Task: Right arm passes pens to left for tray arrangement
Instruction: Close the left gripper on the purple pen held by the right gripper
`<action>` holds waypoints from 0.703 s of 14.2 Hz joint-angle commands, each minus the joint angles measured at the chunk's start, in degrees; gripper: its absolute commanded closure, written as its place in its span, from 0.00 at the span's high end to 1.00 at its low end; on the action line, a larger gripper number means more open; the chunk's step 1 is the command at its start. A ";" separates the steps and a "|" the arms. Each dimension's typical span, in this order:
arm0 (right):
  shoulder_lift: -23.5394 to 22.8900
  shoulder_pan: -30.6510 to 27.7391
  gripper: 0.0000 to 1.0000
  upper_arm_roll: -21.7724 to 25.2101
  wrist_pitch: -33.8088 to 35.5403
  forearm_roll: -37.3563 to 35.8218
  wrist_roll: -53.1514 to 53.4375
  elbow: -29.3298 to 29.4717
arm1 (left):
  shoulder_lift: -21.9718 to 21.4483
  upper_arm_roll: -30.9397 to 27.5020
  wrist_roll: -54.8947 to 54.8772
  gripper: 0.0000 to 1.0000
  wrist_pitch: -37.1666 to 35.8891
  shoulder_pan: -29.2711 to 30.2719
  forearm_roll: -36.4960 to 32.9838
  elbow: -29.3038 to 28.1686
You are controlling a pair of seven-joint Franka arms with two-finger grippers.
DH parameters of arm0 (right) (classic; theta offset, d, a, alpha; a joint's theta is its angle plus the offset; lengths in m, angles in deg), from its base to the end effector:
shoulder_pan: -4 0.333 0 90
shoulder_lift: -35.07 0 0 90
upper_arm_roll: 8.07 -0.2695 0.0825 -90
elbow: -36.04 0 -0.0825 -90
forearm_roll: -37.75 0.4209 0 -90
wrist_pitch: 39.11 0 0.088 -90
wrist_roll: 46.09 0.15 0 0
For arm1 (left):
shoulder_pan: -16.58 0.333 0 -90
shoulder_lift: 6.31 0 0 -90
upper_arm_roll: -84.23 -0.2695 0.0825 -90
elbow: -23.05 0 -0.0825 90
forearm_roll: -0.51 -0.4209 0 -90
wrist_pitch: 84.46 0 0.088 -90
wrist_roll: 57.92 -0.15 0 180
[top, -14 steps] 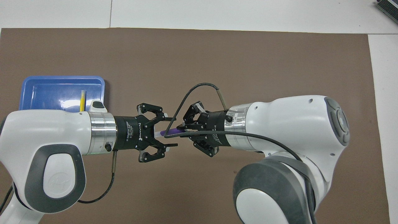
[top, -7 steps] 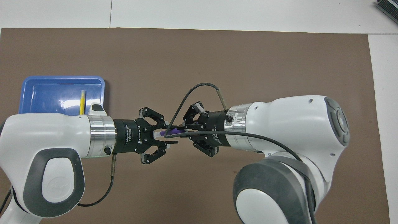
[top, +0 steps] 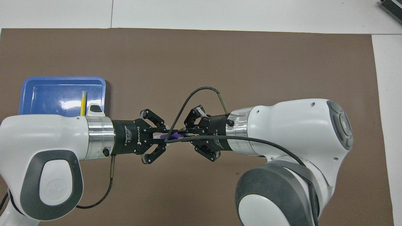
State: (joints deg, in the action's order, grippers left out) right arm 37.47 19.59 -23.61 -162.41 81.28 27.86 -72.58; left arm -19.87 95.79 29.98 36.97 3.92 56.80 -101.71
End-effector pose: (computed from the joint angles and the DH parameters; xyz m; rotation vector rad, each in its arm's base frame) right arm 0.5134 0.3737 0.4686 -2.1127 1.2675 0.4727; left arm 0.4880 -0.2964 0.4352 1.7127 1.7243 -0.7643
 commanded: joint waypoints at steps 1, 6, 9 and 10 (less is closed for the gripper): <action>0.77 -0.82 0.00 -0.10 -1.15 1.21 -0.21 -0.72 | -2.70 -0.40 0.78 0.00 -2.95 -0.26 -1.53 -1.81; 0.41 -0.56 1.00 -0.02 -1.76 0.16 -1.08 0.07 | -2.79 -0.40 -4.90 0.00 -3.48 0.44 -6.43 -1.89; 0.41 -0.82 1.00 0.16 -0.63 -2.99 -7.73 0.07 | -3.23 -0.49 -20.86 0.00 -10.14 4.83 -11.96 -1.90; 0.68 -0.82 1.00 0.16 0.86 -8.06 -12.73 -0.27 | -3.49 -0.49 -26.32 0.00 -11.73 6.58 -14.60 -1.90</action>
State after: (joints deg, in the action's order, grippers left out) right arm 37.52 19.37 -23.22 -163.14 78.42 21.69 -72.37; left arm -20.95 95.43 12.98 29.08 7.30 45.85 -101.89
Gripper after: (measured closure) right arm 0.079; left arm 0.824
